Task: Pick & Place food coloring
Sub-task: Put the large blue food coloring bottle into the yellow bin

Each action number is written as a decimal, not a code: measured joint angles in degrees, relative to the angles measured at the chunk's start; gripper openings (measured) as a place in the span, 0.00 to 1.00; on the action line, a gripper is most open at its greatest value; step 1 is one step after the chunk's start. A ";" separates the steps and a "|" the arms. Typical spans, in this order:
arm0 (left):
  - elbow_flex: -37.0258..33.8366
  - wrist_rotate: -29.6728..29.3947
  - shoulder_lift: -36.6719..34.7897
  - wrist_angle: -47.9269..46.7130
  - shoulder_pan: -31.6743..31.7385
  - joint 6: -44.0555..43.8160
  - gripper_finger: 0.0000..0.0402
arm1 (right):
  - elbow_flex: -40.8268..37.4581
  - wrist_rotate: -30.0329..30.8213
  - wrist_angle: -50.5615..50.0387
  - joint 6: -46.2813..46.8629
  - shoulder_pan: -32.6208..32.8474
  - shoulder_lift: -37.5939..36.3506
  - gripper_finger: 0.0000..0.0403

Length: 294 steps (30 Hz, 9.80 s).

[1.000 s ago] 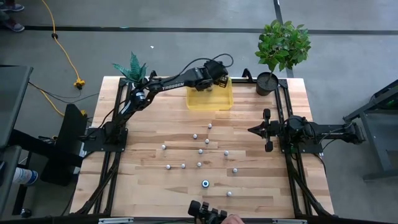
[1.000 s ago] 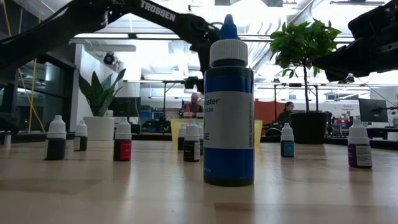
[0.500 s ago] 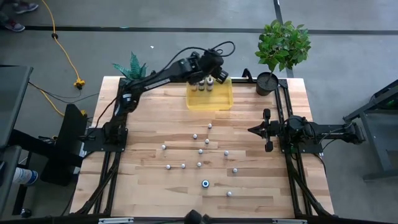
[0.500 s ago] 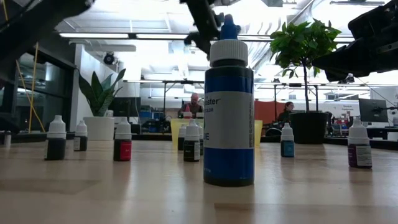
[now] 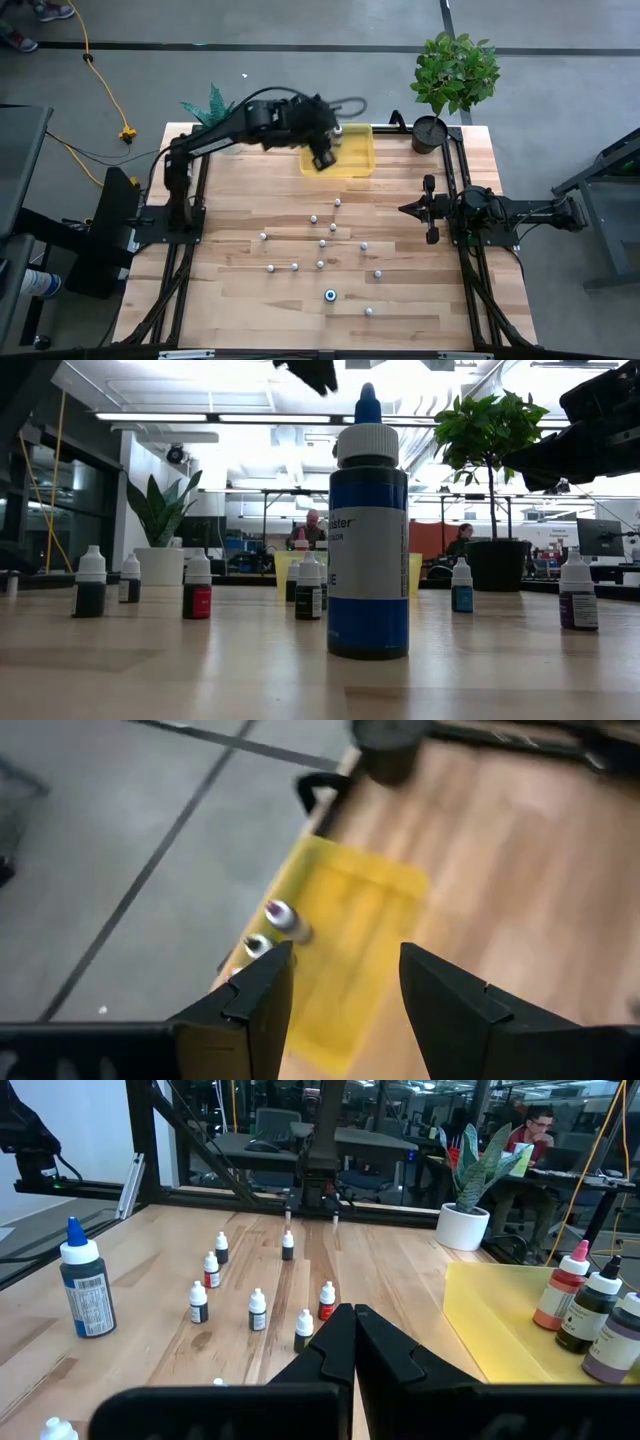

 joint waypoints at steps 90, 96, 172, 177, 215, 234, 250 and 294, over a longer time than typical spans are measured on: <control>-17.88 24.70 17.27 17.86 -33.34 17.97 0.69 | 0.00 0.00 -0.02 0.01 0.02 2.29 0.00; -18.01 24.72 17.53 16.79 -33.33 17.92 0.69 | 0.00 -0.02 -0.02 0.01 0.02 2.23 0.00; 1.05 23.29 16.07 -0.31 -11.00 -29.24 0.24 | 0.00 0.00 0.00 -0.01 0.01 2.19 0.00; 1.07 23.26 14.50 0.54 -5.59 -19.93 0.24 | 0.00 0.00 0.00 -0.01 0.01 2.21 0.00; 1.05 13.85 23.17 22.05 17.10 1.95 0.24 | 0.00 -0.01 0.00 0.00 0.00 2.22 0.00; 1.07 16.32 26.17 17.68 17.20 7.95 0.24 | 0.00 -0.01 0.00 0.00 0.00 2.21 0.00; 1.05 14.98 25.96 1.77 16.16 0.17 0.26 | 0.00 0.00 0.00 0.00 0.01 2.21 0.00; -14.83 15.85 4.03 7.00 19.97 -9.55 0.26 | 0.00 -0.02 0.00 -0.01 0.01 2.21 0.00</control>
